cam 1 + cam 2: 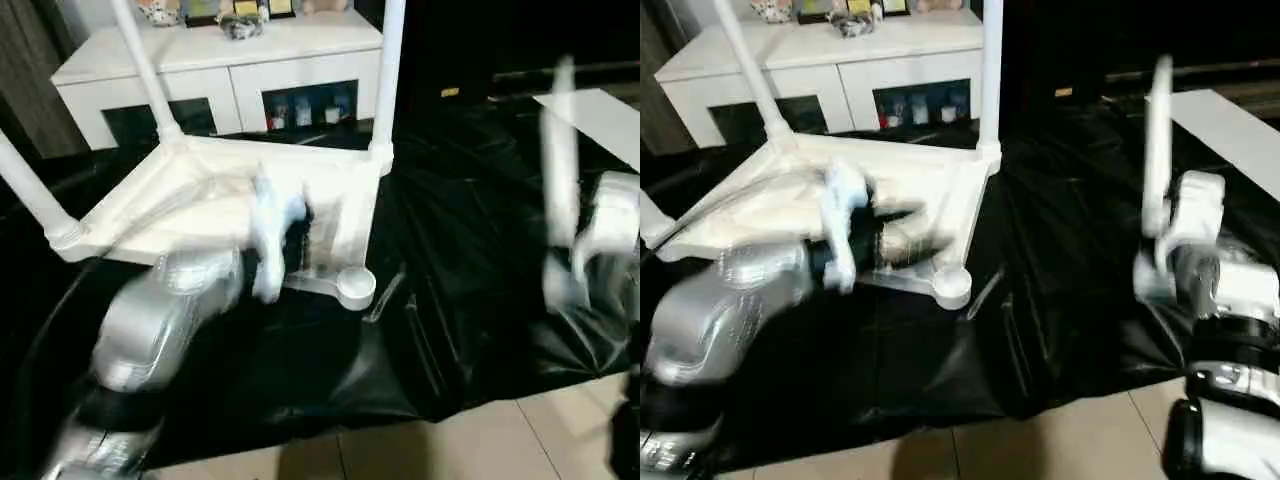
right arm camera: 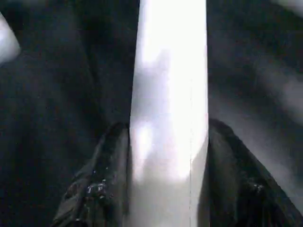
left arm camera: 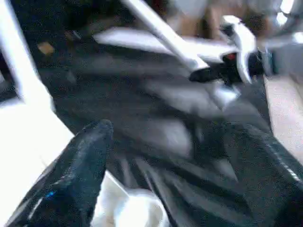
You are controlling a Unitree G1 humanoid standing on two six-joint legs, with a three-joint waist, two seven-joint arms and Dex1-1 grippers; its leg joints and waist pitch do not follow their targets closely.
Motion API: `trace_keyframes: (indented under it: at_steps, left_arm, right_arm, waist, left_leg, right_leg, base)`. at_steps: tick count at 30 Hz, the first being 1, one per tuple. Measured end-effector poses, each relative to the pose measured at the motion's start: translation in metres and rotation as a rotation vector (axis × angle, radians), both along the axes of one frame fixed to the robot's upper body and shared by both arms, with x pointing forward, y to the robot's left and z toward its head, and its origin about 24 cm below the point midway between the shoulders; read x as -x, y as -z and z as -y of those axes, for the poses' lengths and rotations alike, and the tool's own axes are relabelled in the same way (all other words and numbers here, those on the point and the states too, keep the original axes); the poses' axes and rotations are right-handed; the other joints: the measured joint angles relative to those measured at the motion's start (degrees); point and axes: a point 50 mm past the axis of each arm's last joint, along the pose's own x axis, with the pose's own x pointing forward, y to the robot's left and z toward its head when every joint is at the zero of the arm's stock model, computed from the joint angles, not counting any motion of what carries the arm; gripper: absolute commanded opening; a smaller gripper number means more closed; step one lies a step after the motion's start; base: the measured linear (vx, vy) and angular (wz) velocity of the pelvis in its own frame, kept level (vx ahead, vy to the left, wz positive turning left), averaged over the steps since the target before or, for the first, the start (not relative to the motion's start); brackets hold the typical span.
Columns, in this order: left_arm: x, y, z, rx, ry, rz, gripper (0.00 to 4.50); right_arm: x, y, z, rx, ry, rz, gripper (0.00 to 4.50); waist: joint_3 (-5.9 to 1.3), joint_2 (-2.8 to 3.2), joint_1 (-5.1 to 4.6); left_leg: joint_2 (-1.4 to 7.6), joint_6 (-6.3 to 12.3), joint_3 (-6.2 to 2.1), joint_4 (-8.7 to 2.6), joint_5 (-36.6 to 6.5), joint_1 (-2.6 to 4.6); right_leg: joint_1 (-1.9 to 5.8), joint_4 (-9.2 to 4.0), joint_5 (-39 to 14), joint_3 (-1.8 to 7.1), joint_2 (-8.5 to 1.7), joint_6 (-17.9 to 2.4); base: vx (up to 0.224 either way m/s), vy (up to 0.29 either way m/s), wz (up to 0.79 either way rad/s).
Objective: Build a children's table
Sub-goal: Pick table leg
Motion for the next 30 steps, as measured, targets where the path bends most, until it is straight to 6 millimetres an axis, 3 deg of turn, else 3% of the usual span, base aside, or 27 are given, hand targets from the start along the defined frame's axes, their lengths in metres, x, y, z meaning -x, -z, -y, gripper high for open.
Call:
trace_keyframes:
  at_steps: [4,8,11,14,20,30]
  left_arm:
    - [-0.013,-0.005,-0.001,0.163,-0.094,-0.074,4.5]
    - [-0.023,-0.021,0.01,0.369,-0.096,-0.149,4.5]
    - [-0.03,-0.035,0.013,0.499,-0.095,-0.185,4.5]
    - [-0.038,-0.041,0.011,0.596,-0.132,-0.226,4.5]
    - [-0.041,-0.048,0.005,0.738,-0.138,-0.263,4.5]
    - [-0.042,-0.053,0.004,0.775,-0.162,-0.28,4.5]
  right_arm:
    - [-0.006,-0.039,-0.016,0.125,-0.005,0.261,1.86]
    - [-0.005,-0.078,-0.079,0.307,-0.234,0.556,1.86]
    - [0.005,-0.082,-0.134,0.45,-0.508,0.67,1.86]
    - [0.016,-0.062,-0.175,0.566,-0.733,0.673,1.86]
    - [0.023,-0.037,-0.198,0.652,-0.841,0.631,1.86]
    - [0.021,-0.028,-0.199,0.74,-0.86,0.595,1.86]
  waist:
    - [-0.02,0.03,0.11]
    - [-0.01,0.03,0.19]
    - [-0.02,0.0,0.57]
    - [0.02,-0.09,1.22]
    - [0.18,-0.34,1.83]
    - [0.19,-0.41,1.38]
  left_leg:
    - [0.02,0.02,0.0,0.0,0.0,-0.12]
    - [0.05,0.08,-0.02,0.0,0.0,-0.63]
    - [0.09,0.34,-0.06,0.03,0.2,-0.9]
    - [0.09,0.36,-0.06,0.11,0.1,-0.93]
    - [0.07,0.4,-0.05,0.52,0.0,-1.29]
    - [0.07,0.43,-0.06,0.6,0.0,-1.18]
  right_leg:
    - [-0.07,-0.03,0.0,-0.05,0.0,0.0]
    - [-0.52,-0.05,0.0,-0.09,0.02,0.0]
    - [-0.76,-0.04,0.0,-0.14,0.04,0.0]
    - [-0.72,-0.07,0.0,-0.14,0.02,0.0]
    - [-0.7,-0.08,0.1,-0.12,-0.06,-0.2]
    - [-0.63,-0.03,0.2,-0.11,-0.06,-0.3]
  base:
    - [0.0,0.0,0.0]
    - [0.0,0.0,0.0]
    - [0.0,0.0,0.0]
    - [0.0,0.0,0.0]
    - [0.0,0.0,0.0]
    - [0.0,0.0,0.0]
